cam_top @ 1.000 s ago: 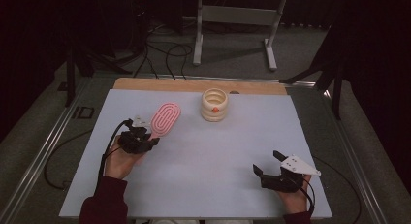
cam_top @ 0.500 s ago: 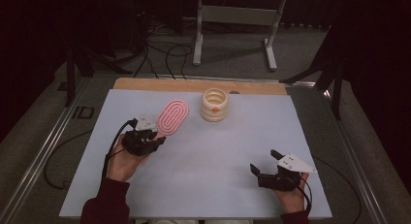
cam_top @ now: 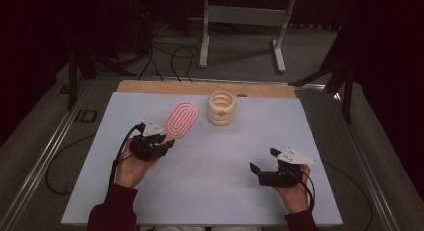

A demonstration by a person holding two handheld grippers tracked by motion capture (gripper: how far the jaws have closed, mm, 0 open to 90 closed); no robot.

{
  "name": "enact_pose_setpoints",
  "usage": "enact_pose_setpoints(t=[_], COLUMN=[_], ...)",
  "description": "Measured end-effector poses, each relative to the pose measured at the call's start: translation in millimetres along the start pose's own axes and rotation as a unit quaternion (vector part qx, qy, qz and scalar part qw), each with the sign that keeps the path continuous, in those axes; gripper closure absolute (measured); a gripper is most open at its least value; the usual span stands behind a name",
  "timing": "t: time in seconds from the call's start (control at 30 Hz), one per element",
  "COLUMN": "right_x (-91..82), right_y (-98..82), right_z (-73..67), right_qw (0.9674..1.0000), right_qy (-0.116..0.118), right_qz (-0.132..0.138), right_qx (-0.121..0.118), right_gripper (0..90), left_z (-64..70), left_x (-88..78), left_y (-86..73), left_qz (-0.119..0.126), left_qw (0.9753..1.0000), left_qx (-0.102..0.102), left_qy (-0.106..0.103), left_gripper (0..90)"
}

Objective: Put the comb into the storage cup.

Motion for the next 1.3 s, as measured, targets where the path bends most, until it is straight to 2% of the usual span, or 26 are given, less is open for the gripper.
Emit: enact_pose_setpoints(t=[0.1, 0.43, 0.57, 0.8, 1.3], right_x=[6.7, 22.6, 30.2, 40.5, 60.0], right_y=[7.8, 33.8, 44.7, 58.9, 79.3], right_z=[-4.7, -18.5, -28.4, -40.5, -52.1], right_qw=[0.9998, 0.9976, 0.9966, 0.9954, 0.9925], right_qy=[0.020, 0.062, 0.076, 0.090, 0.120], right_qz=[0.003, 0.025, 0.029, 0.031, 0.011], right_qx=[0.004, 0.019, 0.010, 0.004, 0.023], right_gripper=[7.4, 7.4, 7.4, 7.4, 7.3], left_z=[2.4, 7.8, 9.0, 13.2, 21.5], left_x=[0.9, 0.2, 0.5, -1.8, 0.3], left_y=[0.6, 2.4, 2.6, 5.3, 7.4], left_qz=[0.001, 0.021, 0.027, 0.034, 0.044], left_qw=[1.0000, 0.9997, 0.9996, 0.9993, 0.9987], left_qx=[0.002, 0.010, 0.011, 0.017, 0.026], left_qy=[0.000, 0.000, -0.001, -0.001, -0.006], left_gripper=[69.8, 69.8, 69.8, 69.8, 69.8])
Point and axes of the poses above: each handheld gripper's, and its own axes: x roughly forward along the jaws, y roughly out of its top, z roughly to its right, the point moved 1 cm from there along x, roughly forward along the jaws, and after that the axes turned 3 degrees about y, right-handed, at the moved point
